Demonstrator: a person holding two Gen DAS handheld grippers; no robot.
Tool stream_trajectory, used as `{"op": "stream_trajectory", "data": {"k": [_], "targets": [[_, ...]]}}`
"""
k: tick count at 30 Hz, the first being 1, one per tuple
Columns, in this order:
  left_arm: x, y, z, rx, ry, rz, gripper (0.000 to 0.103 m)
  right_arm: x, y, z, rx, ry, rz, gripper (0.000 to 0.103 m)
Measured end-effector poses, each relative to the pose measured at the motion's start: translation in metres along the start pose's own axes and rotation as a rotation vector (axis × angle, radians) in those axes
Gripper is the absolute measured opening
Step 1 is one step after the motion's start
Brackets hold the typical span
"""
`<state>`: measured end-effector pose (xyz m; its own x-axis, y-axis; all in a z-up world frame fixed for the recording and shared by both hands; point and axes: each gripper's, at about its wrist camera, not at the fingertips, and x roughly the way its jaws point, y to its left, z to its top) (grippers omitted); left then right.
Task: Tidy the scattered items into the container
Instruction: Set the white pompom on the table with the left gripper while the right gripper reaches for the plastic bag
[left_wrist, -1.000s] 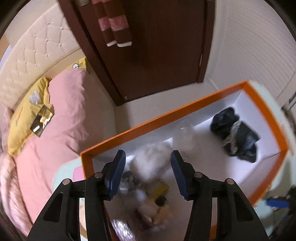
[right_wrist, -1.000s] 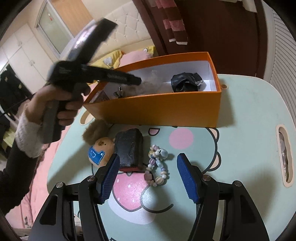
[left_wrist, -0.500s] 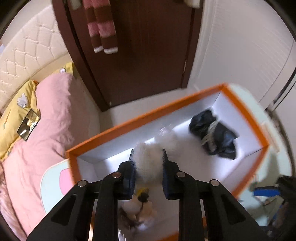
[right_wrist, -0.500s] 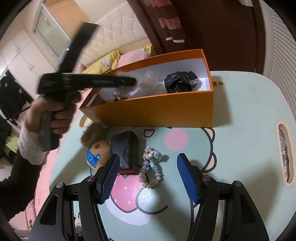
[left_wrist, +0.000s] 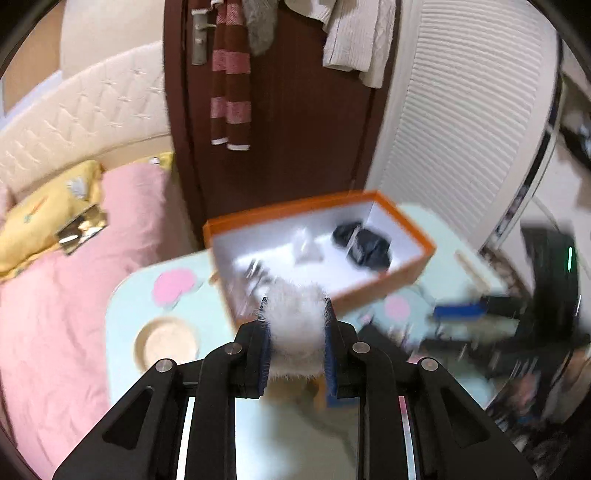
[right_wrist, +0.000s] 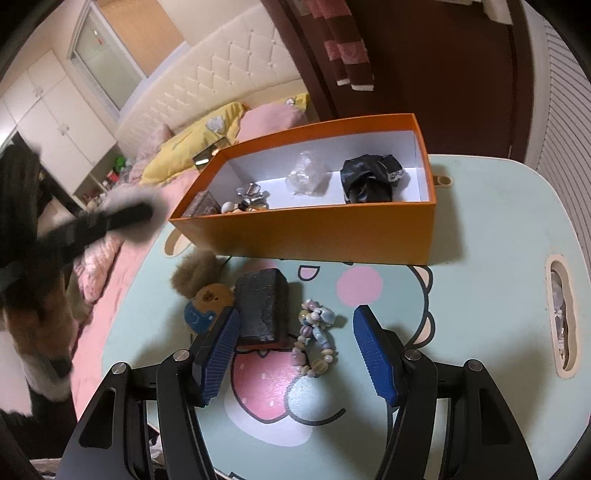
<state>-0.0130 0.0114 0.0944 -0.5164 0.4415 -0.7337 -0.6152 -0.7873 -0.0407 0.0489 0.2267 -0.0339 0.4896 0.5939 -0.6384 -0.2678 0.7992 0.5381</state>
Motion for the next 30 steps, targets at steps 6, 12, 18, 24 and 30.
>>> {"op": "stream_trajectory", "data": {"k": [6, 12, 18, 24, 30], "targets": [[0.013, -0.003, -0.052, -0.066, 0.077, 0.002, 0.024, -0.008, 0.021, 0.035, -0.086, 0.002, 0.065, 0.063], [0.023, -0.005, -0.068, -0.143, 0.054, -0.024, 0.024, 0.005, 0.025, 0.095, -0.056, -0.028, 0.002, 0.063], [0.032, 0.001, -0.076, -0.176, 0.021, -0.016, 0.026, 0.066, 0.009, 0.135, 0.02, 0.115, -0.052, 0.029], [0.023, 0.019, -0.086, -0.295, -0.071, -0.172, 0.068, 0.108, 0.005, 0.154, 0.062, 0.171, -0.108, 0.033], [0.017, 0.028, -0.091, -0.34, -0.118, -0.197, 0.073, 0.136, 0.002, 0.162, 0.076, 0.242, -0.17, 0.038]]}}
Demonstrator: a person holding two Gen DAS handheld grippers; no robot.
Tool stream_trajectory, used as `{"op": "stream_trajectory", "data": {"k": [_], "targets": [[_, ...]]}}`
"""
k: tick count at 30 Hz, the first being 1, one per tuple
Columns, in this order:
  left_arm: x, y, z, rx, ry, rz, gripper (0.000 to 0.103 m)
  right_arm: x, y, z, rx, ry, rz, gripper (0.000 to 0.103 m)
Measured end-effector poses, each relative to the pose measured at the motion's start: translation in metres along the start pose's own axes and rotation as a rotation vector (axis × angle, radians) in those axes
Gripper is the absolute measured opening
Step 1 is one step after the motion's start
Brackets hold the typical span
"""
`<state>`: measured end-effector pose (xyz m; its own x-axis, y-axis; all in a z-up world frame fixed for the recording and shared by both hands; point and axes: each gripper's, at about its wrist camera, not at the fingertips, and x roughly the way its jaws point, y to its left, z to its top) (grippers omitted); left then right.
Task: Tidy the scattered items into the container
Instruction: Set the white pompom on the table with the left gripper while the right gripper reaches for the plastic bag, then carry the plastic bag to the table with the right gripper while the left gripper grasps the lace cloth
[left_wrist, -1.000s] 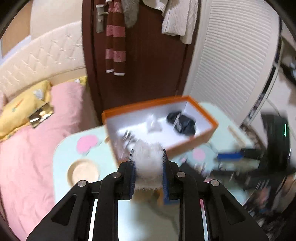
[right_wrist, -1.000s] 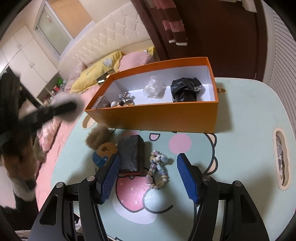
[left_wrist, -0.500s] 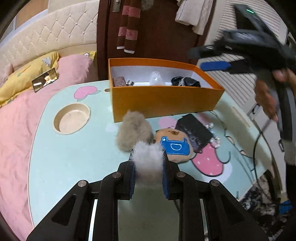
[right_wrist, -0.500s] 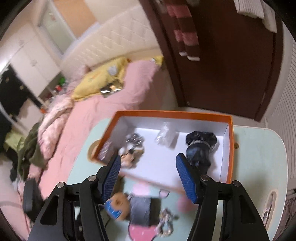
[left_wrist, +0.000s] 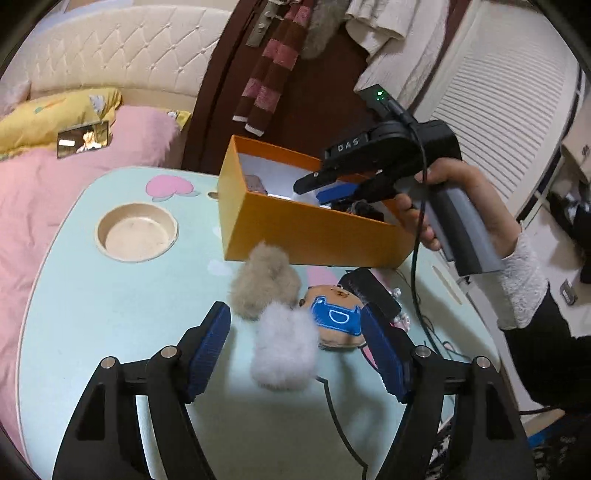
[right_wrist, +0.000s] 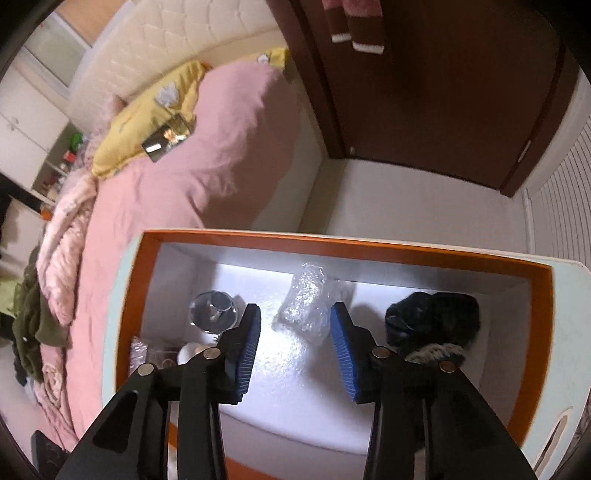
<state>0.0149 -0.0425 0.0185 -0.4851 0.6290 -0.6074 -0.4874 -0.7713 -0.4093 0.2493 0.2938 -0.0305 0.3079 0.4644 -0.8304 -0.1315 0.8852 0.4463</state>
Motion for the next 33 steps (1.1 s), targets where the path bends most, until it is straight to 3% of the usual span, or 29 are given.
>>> {"op": "stream_trajectory", "data": {"k": [6, 8, 15, 21, 24, 33], "targets": [[0.0, 0.009, 0.0, -0.052, 0.002, -0.017, 0.073, 0.012, 0.001, 0.002, -0.003, 0.032, -0.033, 0.038], [0.001, 0.009, 0.0, -0.055, 0.004, -0.017, 0.073, 0.011, 0.002, 0.002, -0.018, 0.023, -0.049, 0.031], [0.002, 0.01, 0.0, -0.059, 0.006, -0.007, 0.073, -0.023, 0.005, -0.016, -0.042, -0.121, 0.024, 0.03], [0.003, 0.015, 0.0, -0.087, 0.01, -0.006, 0.073, -0.093, 0.018, -0.058, -0.139, -0.248, 0.094, 0.03], [0.002, 0.014, -0.001, -0.089, 0.01, -0.004, 0.073, -0.113, 0.013, -0.085, -0.145, -0.259, 0.11, 0.03], [0.002, 0.013, 0.0, -0.076, 0.001, 0.02, 0.073, -0.097, -0.043, -0.154, 0.029, -0.198, 0.027, 0.03]]}}
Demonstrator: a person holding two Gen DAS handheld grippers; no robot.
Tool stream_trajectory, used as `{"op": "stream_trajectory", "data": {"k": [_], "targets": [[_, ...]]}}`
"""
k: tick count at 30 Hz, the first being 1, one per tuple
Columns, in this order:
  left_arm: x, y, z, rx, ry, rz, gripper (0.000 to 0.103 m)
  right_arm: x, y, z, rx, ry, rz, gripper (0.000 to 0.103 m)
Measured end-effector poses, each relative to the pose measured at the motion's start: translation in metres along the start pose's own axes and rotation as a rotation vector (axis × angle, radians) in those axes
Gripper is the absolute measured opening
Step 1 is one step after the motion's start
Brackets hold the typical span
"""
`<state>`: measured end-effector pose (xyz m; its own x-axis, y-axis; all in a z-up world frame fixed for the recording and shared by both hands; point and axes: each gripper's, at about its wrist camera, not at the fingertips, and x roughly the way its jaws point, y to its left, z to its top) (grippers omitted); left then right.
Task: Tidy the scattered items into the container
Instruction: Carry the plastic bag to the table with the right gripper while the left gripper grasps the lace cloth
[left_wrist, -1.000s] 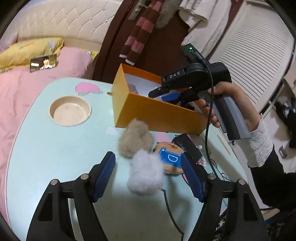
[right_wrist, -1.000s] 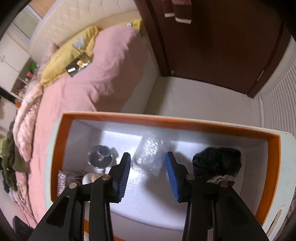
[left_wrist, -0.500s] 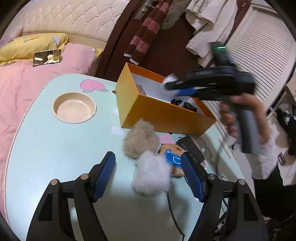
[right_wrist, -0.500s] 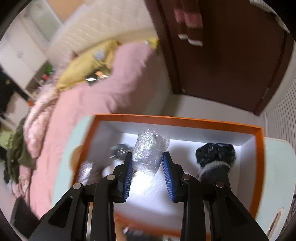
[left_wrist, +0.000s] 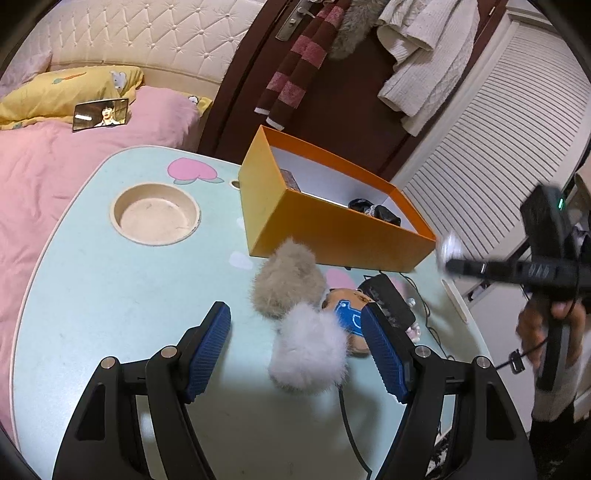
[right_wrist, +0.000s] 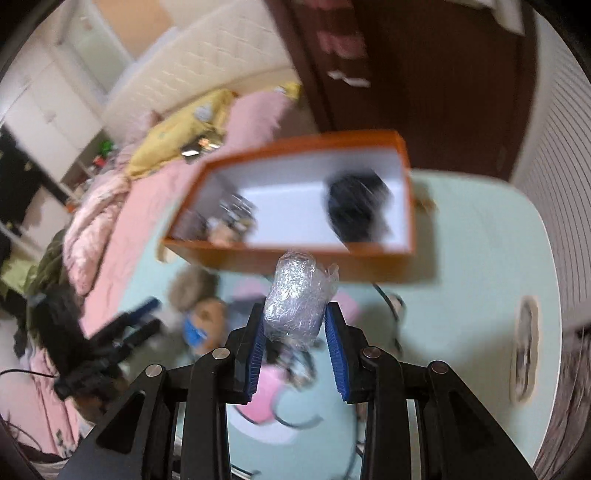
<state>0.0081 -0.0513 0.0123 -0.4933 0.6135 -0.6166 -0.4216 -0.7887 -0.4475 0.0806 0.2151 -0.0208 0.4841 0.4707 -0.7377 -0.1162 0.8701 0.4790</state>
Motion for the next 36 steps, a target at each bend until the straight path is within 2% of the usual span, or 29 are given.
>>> {"op": "stream_trajectory", "data": {"k": [3, 8, 10, 12, 14, 16, 20, 23, 26, 29, 31, 35, 36], "targets": [[-0.001, 0.0, 0.001, 0.0, -0.007, 0.007, 0.073, 0.004, -0.014, -0.013, 0.037, 0.016, -0.018, 0.031], [-0.001, -0.001, 0.001, 0.01, -0.009, 0.018, 0.073, 0.02, -0.004, -0.023, -0.031, 0.052, -0.084, 0.032], [0.0, -0.005, 0.002, 0.02, -0.006, 0.027, 0.073, 0.028, 0.0, -0.026, -0.042, 0.072, -0.079, 0.033], [-0.004, -0.01, 0.005, 0.02, -0.028, 0.035, 0.073, 0.032, -0.001, -0.028, -0.022, 0.075, -0.054, 0.049], [-0.006, -0.016, 0.011, 0.015, -0.043, 0.012, 0.073, 0.029, -0.006, -0.029, 0.018, 0.037, -0.015, 0.056], [-0.004, -0.028, 0.026, 0.027, -0.02, -0.012, 0.073, 0.02, -0.012, -0.031, 0.05, -0.02, 0.005, 0.058], [0.01, -0.064, 0.065, 0.1, 0.018, 0.02, 0.073, 0.004, -0.021, -0.035, 0.085, -0.096, 0.018, 0.06], [0.036, -0.097, 0.097, 0.14, 0.088, 0.015, 0.073, -0.002, -0.029, -0.04, 0.121, -0.12, 0.034, 0.06], [0.085, -0.13, 0.125, 0.2, 0.224, 0.036, 0.073, -0.005, -0.035, -0.039, 0.144, -0.128, 0.056, 0.06], [0.133, -0.15, 0.139, 0.24, 0.322, 0.069, 0.073, -0.006, -0.037, -0.039, 0.155, -0.137, 0.067, 0.06], [0.166, -0.157, 0.144, 0.244, 0.385, 0.104, 0.073, -0.008, -0.041, -0.041, 0.167, -0.145, 0.078, 0.06], [0.217, -0.157, 0.146, 0.227, 0.457, 0.218, 0.073, -0.011, -0.048, -0.045, 0.19, -0.159, 0.1, 0.06], [0.226, -0.155, 0.145, 0.219, 0.469, 0.24, 0.067, -0.013, -0.05, -0.046, 0.193, -0.162, 0.102, 0.06]]}}
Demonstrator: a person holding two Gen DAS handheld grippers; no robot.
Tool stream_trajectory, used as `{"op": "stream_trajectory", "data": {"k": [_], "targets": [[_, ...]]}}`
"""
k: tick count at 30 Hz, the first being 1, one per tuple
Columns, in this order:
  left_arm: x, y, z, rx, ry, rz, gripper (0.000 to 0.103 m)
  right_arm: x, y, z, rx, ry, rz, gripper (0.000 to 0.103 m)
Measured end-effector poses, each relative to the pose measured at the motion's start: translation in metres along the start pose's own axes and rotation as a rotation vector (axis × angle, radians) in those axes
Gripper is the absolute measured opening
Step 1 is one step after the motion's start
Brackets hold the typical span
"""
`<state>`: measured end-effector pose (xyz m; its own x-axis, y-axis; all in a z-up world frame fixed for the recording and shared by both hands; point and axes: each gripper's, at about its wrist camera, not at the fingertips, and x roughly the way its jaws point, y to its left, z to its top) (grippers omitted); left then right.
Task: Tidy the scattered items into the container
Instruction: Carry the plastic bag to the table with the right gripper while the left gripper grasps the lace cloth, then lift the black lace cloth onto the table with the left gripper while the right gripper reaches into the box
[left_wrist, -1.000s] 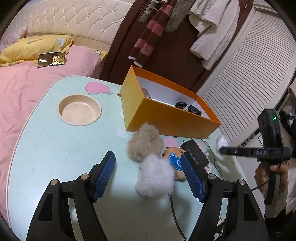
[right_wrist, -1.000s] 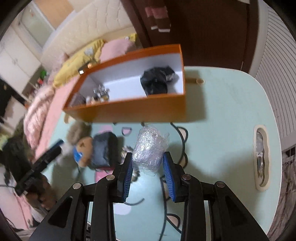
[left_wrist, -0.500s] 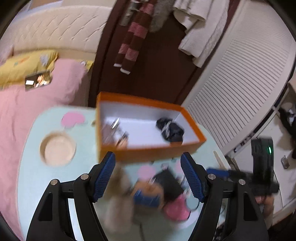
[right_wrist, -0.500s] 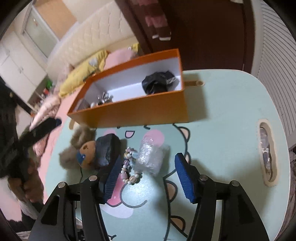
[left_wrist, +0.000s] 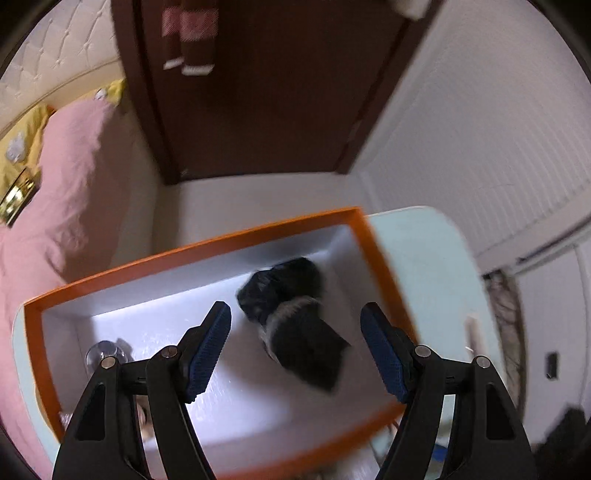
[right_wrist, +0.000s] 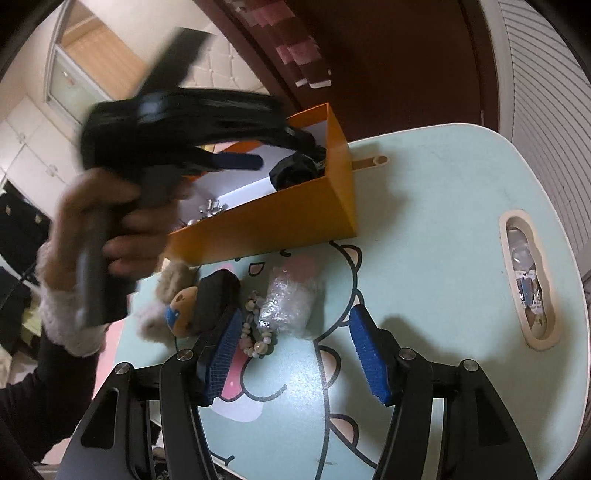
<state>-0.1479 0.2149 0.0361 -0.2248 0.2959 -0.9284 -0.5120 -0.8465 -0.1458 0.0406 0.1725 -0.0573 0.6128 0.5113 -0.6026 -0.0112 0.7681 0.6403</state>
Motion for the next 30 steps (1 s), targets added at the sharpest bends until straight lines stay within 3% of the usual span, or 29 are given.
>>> {"op": "stream_trajectory", "data": {"k": [1, 2, 6, 10, 15, 21, 25, 30], "targets": [[0.008, 0.0, 0.001, -0.006, 0.016, 0.008, 0.059, -0.001, -0.002, 0.0, 0.004, -0.002, 0.005, 0.06], [0.014, 0.001, 0.001, -0.013, 0.041, 0.007, 0.043, -0.002, -0.003, 0.0, 0.008, -0.004, 0.011, 0.06], [0.019, 0.002, -0.003, 0.006, 0.045, -0.011, 0.033, -0.002, -0.008, 0.001, 0.026, -0.002, 0.016, 0.06], [0.004, 0.004, -0.011, 0.022, 0.0, -0.082, 0.031, -0.001, -0.01, 0.001, 0.035, -0.007, 0.006, 0.06], [-0.059, 0.015, -0.031, 0.024, -0.163, -0.181, 0.031, -0.004, -0.008, 0.001, 0.04, -0.015, -0.008, 0.06], [-0.127, 0.045, -0.092, 0.036, -0.306, -0.288, 0.032, -0.006, -0.003, 0.001, 0.037, -0.022, -0.027, 0.06], [-0.132, 0.074, -0.142, 0.043, -0.312, -0.242, 0.032, -0.003, 0.008, 0.0, 0.016, -0.02, -0.032, 0.06], [-0.129, 0.121, -0.196, -0.096, -0.332, -0.243, 0.032, 0.003, 0.024, -0.001, -0.006, -0.017, -0.03, 0.06]]}}
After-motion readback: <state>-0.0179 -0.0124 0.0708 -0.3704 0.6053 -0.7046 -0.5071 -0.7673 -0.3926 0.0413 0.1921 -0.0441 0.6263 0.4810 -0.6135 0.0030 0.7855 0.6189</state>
